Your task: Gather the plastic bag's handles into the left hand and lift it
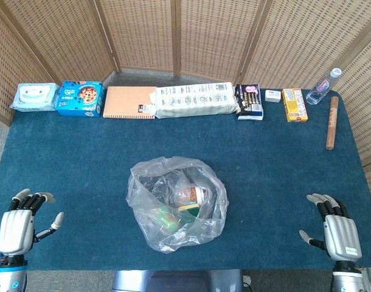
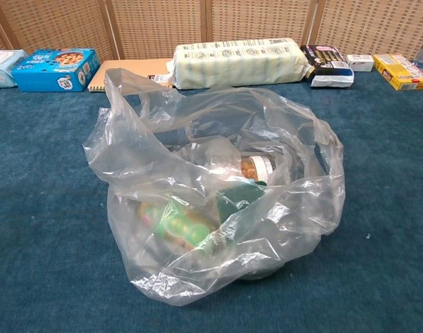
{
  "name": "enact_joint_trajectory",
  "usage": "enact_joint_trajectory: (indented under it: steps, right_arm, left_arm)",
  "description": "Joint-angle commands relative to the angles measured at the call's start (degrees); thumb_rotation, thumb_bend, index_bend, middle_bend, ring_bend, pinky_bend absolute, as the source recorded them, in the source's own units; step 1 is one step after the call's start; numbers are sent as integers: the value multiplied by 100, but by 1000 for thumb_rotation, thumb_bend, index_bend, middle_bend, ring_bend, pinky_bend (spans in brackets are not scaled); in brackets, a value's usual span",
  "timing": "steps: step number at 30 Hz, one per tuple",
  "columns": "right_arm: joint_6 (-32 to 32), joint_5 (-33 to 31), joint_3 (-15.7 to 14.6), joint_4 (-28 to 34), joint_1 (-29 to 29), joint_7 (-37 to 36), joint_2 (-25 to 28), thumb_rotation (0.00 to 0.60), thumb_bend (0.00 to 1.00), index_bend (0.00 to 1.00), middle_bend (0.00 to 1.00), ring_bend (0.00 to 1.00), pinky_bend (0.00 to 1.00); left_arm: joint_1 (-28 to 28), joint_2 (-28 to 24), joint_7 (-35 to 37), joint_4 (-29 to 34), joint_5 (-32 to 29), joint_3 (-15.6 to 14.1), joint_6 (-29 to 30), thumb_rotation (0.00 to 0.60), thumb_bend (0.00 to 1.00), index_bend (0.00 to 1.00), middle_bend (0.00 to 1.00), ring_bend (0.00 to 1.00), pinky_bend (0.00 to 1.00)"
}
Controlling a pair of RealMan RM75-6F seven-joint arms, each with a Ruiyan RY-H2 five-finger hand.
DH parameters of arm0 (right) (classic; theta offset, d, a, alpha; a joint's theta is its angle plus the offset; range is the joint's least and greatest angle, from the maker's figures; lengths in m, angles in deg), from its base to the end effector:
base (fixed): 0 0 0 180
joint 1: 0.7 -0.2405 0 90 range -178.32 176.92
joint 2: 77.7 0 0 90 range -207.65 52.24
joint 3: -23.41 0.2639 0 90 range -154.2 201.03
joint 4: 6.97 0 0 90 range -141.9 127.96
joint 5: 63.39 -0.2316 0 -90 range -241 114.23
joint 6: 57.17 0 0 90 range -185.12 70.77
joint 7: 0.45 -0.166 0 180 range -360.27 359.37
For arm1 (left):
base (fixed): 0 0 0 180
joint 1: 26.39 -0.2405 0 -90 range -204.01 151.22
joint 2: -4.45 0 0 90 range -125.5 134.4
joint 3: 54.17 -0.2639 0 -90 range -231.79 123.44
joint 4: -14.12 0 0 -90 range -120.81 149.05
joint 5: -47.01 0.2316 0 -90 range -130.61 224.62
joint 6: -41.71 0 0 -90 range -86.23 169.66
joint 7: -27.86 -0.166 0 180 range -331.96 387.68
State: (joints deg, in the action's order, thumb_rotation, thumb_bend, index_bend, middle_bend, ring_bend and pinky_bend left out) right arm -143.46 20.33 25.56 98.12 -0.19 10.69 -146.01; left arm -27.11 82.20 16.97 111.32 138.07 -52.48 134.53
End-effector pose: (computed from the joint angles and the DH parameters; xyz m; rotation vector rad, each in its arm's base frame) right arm -0.2903 -0.1709 0.1053 1.2834 -1.0557 0.8914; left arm -0.2756 0.1688 0.0785 -1.2754 -0.9449 -1.0424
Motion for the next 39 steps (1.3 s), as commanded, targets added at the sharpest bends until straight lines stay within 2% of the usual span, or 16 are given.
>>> enact_joint_trajectory:
  steps: [1, 12, 28, 34, 39]
  right_arm:
    - [32, -29, 11, 6, -19, 19, -25, 600, 173, 202, 217, 164, 110]
    - [22, -74, 15, -7, -16, 38, -63, 600, 173, 202, 217, 164, 110]
    - [-175, 82, -79, -10, 122, -115, 0, 600, 173, 202, 217, 164, 110]
    - [-226, 124, -94, 13, 158, -137, 47, 600, 173, 202, 217, 164, 110]
    - [-241, 101, -92, 34, 181, -149, 85, 600, 173, 202, 217, 164, 110]
  left_arm:
    - [23, 15, -18, -5, -29, 12, -39, 0, 254, 418, 370, 345, 165]
    - [141, -45, -100, -22, -1, 72, -120, 0, 254, 418, 370, 345, 164]
    - [621, -518, -269, 63, 380, 274, -395, 0, 212, 418, 370, 345, 166]
    - [941, -778, 263, 321, 333, 157, -1032, 0, 178, 418, 370, 345, 228]
    - [1178, -935, 259, 543, 37, 185, -1543, 0, 129, 418, 370, 345, 231]
